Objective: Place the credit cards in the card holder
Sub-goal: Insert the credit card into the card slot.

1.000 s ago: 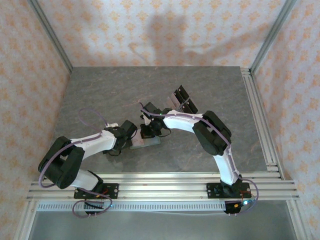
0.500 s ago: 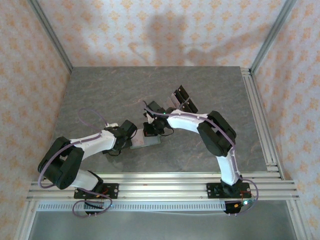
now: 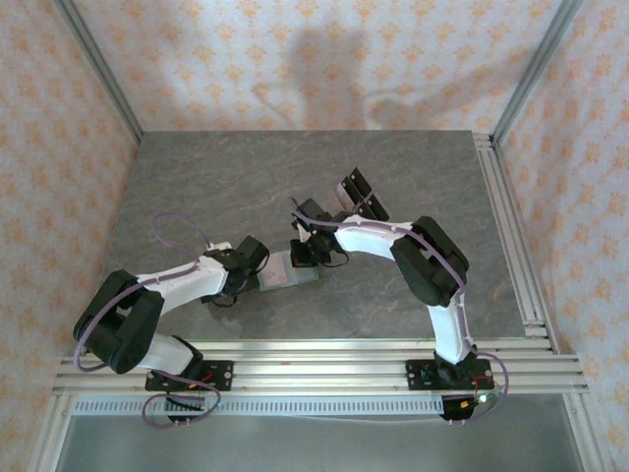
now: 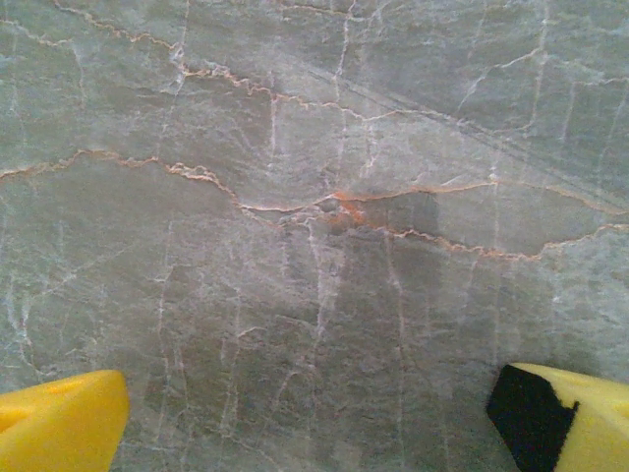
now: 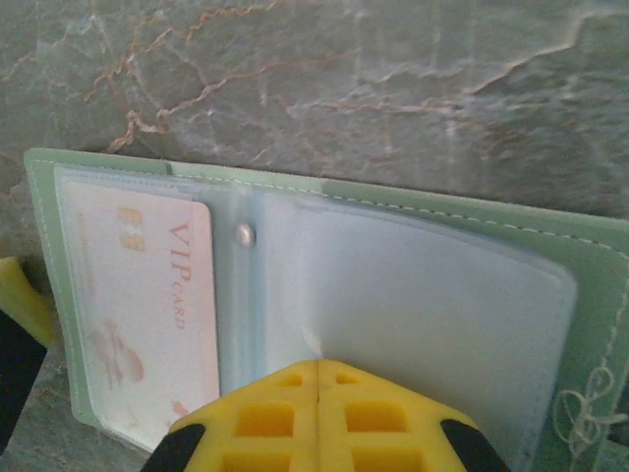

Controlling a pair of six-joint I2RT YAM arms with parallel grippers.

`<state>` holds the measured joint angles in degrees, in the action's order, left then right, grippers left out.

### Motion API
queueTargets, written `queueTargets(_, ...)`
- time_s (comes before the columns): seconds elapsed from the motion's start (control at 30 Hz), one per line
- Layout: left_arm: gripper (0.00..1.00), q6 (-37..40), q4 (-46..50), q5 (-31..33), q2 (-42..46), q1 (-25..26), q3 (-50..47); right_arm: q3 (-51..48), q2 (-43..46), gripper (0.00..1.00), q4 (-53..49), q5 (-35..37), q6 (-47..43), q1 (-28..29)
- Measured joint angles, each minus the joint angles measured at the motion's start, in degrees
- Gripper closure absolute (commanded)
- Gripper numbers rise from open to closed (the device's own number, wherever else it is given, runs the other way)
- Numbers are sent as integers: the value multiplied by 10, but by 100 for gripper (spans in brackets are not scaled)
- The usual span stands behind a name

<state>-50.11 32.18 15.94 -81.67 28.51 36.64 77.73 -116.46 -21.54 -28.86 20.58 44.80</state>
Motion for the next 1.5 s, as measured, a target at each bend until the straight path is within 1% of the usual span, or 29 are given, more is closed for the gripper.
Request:
queueTargets(0.33,0,6,10,0,-17,0,15,-16,31,100,-3,15,6,-7)
queueTargets(0.57,0,9,14,0,-20,0,19,13,34,100,-6,10,6,-7)
queueTargets(1.0,0,22,19,0,-30,0,28,33,-18,100,-10,4,5,-1)
queueTargets(1.5,0,31,25,0,-40,0,37,33,-21,100,-11,1,6,8)
